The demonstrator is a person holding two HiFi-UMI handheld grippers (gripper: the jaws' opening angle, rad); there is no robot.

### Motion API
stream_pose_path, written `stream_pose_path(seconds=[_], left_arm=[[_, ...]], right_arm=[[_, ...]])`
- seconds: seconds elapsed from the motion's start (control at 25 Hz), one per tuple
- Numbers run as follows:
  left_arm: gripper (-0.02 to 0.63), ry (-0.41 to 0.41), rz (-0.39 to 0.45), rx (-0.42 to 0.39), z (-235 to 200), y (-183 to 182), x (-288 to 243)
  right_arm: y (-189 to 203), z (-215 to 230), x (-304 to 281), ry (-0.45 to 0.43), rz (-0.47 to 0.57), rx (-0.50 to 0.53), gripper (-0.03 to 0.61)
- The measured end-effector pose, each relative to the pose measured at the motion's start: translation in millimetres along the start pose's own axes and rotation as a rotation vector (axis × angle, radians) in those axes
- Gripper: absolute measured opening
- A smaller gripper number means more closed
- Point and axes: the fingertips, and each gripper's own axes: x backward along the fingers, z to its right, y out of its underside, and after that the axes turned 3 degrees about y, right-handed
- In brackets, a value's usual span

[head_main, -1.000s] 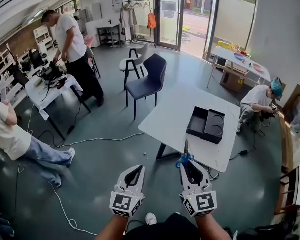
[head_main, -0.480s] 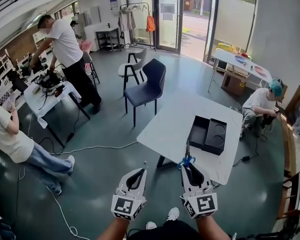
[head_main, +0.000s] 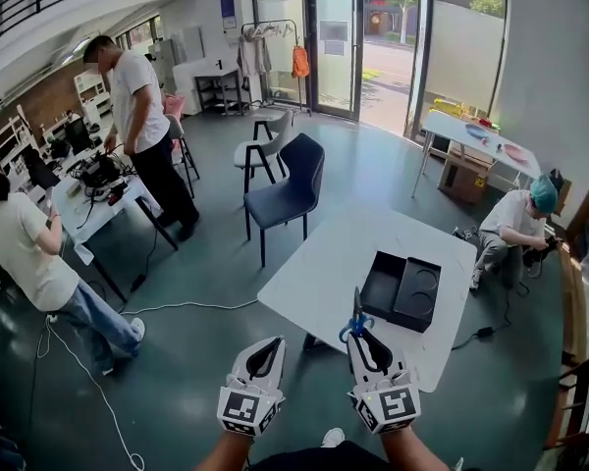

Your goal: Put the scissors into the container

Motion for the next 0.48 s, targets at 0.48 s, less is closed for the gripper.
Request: stream_pose_path(seconds=[0.48], left_arm=[[0.01,0.015,-0.049,-0.003,23,14,-45]], right_arm=[[20,48,-11,-0.019,-0.015,-0.059,0.078]])
